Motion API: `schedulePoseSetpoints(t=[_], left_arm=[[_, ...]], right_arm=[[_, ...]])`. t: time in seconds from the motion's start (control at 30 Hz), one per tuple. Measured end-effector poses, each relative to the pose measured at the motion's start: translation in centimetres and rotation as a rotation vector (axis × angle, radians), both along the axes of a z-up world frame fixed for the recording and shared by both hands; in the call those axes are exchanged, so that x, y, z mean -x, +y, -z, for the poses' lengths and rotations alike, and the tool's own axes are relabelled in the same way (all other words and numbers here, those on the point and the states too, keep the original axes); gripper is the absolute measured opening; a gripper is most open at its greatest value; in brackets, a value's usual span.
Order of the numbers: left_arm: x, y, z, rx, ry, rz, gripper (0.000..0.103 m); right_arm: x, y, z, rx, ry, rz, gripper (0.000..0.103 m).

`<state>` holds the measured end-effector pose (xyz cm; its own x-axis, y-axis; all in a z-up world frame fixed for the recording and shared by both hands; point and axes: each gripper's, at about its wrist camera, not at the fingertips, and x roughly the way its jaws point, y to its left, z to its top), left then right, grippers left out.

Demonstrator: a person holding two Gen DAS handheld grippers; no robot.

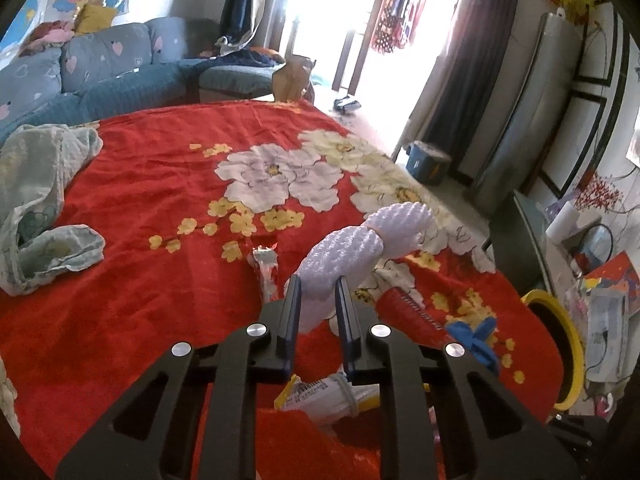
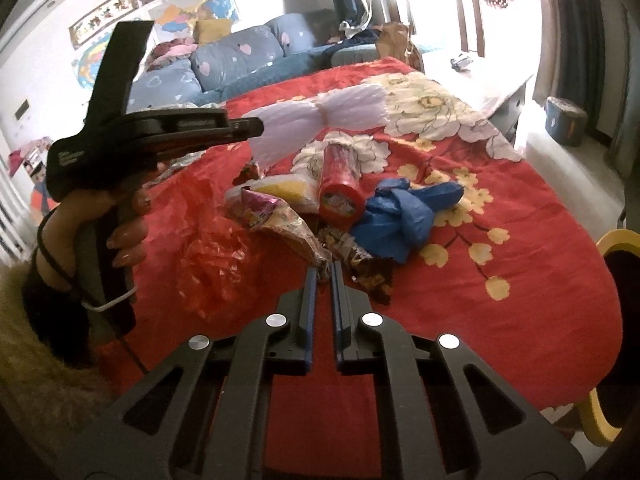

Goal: Collect trash
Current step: 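Grasp the white foam mesh sleeve with the left tool while the right tool closes on wrappers, then carry the foam sleeve and pink snack wrapper over the yellow-rimmed bin with both tools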

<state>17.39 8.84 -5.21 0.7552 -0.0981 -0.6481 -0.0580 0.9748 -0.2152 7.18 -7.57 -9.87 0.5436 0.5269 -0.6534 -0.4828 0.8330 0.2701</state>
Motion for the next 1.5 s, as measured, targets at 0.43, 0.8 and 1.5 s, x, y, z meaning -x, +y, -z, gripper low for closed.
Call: schedulePoseSetpoints(t=[0.43, 0.8, 1.5], left_arm=[[3.1, 0.4, -4.8, 0.023, -0.137, -0.015, 0.015], [4.7, -0.3, -7.1, 0.02, -0.182, 0.006, 0.015], [6.4, -4.2, -9.7, -0.001, -0.241, 0.1, 0.015]], right_arm=[[0.5, -1.8, -2.7, -0.038, -0.073, 0.035, 0.003], [0.0, -3.9, -4.5, -0.06, -0.117, 0.089, 0.003], [-0.6, -11.1, -7.2, -0.092, -0.19, 0.274, 0.003]])
